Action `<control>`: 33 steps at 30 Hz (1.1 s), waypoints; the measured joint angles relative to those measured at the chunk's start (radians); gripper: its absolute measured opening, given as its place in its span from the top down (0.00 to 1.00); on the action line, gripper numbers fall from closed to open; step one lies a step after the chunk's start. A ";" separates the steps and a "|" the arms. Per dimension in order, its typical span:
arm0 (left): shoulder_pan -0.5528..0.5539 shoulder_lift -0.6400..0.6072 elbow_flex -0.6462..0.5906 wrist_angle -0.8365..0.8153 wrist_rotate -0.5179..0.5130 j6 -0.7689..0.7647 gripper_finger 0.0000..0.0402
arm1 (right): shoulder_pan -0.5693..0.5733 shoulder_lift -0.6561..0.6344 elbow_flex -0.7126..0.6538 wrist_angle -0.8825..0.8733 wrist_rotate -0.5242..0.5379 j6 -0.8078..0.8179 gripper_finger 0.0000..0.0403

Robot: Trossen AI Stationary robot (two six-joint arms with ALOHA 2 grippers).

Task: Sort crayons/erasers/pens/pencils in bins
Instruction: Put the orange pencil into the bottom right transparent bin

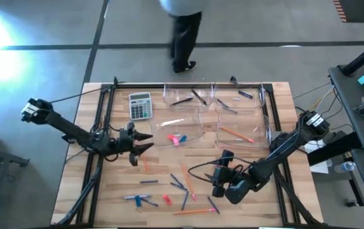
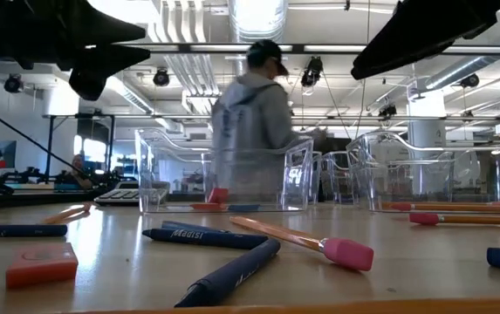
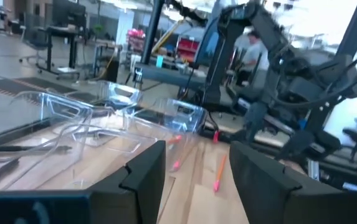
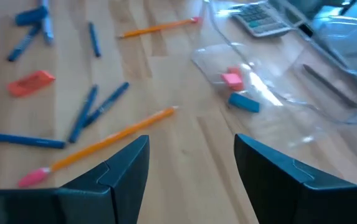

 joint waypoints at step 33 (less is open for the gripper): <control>0.007 0.012 0.032 0.014 -0.002 0.133 0.59 | -0.058 -0.183 -0.394 0.619 -0.217 -0.128 0.44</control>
